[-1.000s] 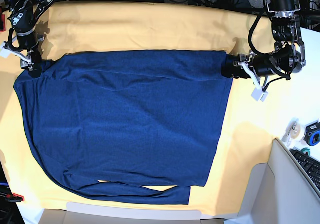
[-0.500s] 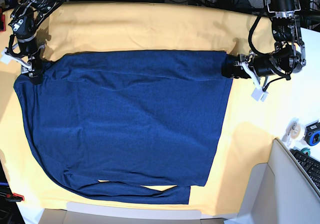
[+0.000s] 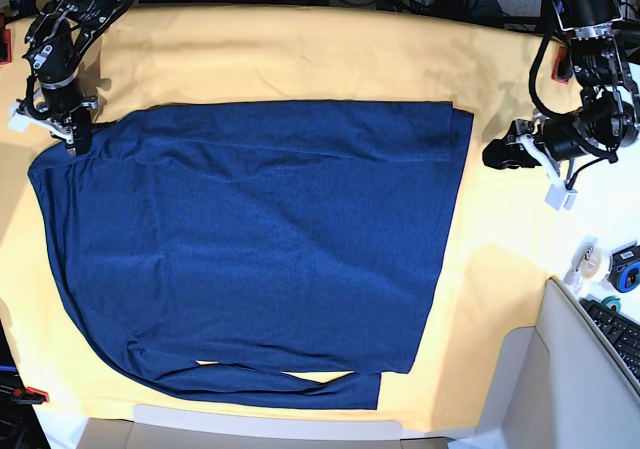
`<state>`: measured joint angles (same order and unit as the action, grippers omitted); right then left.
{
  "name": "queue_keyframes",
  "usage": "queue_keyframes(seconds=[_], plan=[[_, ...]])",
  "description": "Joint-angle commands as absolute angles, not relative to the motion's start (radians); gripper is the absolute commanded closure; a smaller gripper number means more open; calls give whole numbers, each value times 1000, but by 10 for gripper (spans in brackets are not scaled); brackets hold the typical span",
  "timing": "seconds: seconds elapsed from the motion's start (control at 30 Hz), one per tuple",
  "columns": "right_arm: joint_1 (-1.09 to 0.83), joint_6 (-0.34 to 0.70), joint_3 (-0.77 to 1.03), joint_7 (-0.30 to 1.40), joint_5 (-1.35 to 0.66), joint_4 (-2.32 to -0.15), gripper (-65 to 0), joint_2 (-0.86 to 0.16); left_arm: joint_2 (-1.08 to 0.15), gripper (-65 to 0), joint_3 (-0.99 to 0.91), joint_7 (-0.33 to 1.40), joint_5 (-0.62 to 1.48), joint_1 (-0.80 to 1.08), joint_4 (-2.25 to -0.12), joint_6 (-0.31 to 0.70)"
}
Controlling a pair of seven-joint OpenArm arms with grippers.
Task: Fold the T-shirt properly
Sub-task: 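Drag the held shoulder edge across the table toward the hem with both grippers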
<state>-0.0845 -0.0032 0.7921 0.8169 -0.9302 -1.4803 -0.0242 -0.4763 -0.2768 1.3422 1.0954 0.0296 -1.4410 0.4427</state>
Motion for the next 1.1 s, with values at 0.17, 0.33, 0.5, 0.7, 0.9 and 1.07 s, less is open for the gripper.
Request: queue_keyframes(seconds=[0.17, 0.33, 0.5, 0.7, 0.9, 1.07], plan=[[-87, -27, 785, 865, -961, -1458, 0, -4, -483, -216, -277, 1339, 1113, 22, -1336, 444], [-87, -27, 785, 865, -961, -1458, 0, -4, -456, -216, -262, 1348, 1118, 27, -1334, 444], [-87, -27, 785, 865, -961, -1458, 0, -2, -443, -216, -179, 1342, 1121, 30, -1334, 444], [-88, -27, 785, 865, -961, -1458, 0, -2, -410, -216, -125, 1345, 1121, 30, -1336, 444], [-90, -27, 785, 865, -961, -1458, 0, -2, -407, -215, -84, 1340, 1121, 31, -1336, 444], [-91, -27, 785, 865, -961, -1458, 0, -2, -407, -212, -84, 1340, 1121, 36, -1336, 446]])
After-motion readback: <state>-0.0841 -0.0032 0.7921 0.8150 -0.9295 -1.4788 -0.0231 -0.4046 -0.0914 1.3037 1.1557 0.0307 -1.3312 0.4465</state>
